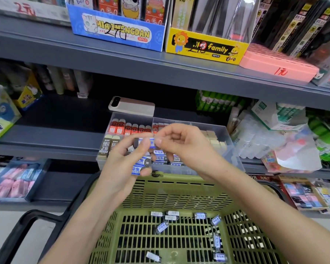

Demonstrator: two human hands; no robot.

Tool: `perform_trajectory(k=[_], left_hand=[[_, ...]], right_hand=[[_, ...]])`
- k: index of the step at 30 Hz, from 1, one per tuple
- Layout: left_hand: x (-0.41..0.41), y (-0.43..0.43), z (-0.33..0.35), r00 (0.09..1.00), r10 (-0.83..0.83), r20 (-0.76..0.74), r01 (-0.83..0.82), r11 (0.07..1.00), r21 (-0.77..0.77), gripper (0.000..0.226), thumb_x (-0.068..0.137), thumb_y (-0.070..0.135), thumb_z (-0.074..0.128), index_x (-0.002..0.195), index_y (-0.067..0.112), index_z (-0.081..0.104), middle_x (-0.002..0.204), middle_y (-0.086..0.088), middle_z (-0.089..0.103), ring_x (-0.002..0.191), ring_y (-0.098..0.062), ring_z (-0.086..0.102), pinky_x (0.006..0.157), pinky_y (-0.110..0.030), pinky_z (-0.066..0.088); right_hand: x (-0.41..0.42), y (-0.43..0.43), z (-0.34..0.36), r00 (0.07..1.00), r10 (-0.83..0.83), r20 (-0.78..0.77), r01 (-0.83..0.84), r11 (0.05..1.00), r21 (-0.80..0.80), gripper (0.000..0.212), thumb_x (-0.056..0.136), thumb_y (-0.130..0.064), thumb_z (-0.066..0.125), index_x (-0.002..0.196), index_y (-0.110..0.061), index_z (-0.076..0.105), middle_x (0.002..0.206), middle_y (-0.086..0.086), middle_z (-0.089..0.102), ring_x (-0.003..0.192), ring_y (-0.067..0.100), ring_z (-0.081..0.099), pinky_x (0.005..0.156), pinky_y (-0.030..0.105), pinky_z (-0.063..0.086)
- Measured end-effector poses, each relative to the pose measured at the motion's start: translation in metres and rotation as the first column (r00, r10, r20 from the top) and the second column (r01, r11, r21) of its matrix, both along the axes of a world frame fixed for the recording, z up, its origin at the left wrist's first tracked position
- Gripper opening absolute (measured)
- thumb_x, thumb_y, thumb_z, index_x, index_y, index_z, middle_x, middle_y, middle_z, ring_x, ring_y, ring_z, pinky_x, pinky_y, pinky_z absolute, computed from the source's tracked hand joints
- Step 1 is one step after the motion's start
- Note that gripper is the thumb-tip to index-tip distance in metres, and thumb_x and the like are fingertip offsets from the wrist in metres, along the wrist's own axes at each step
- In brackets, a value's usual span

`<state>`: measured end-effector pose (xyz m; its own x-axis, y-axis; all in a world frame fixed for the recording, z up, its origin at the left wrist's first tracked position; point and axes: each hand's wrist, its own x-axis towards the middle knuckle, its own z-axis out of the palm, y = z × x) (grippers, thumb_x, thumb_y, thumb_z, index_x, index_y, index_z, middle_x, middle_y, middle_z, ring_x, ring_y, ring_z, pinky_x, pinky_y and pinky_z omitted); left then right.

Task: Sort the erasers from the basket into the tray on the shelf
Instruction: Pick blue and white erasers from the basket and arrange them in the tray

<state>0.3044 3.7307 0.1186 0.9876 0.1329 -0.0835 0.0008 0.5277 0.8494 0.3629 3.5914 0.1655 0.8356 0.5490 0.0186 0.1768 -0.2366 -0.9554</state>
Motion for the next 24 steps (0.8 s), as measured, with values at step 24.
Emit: perform_trajectory(k=[24], left_hand=[[0.005, 0.003, -0.005, 0.989, 0.132, -0.066, -0.143, 0.963, -0.228, 0.024, 0.081, 0.030, 0.058, 0.094, 0.010, 0.060, 0.079, -0.007, 0.062, 0.067, -0.018, 0.060, 0.043, -0.021, 0.040]], right_hand=[[0.033, -0.003, -0.032, 0.998, -0.006, 0.070, 0.037, 0.890, -0.455, 0.029, 0.095, -0.015, 0.052, 0.077, 0.004, 0.066, 0.089, 0.020, 0.069, 0.049, 0.003, 0.047, 0.045, 0.016, 0.038]])
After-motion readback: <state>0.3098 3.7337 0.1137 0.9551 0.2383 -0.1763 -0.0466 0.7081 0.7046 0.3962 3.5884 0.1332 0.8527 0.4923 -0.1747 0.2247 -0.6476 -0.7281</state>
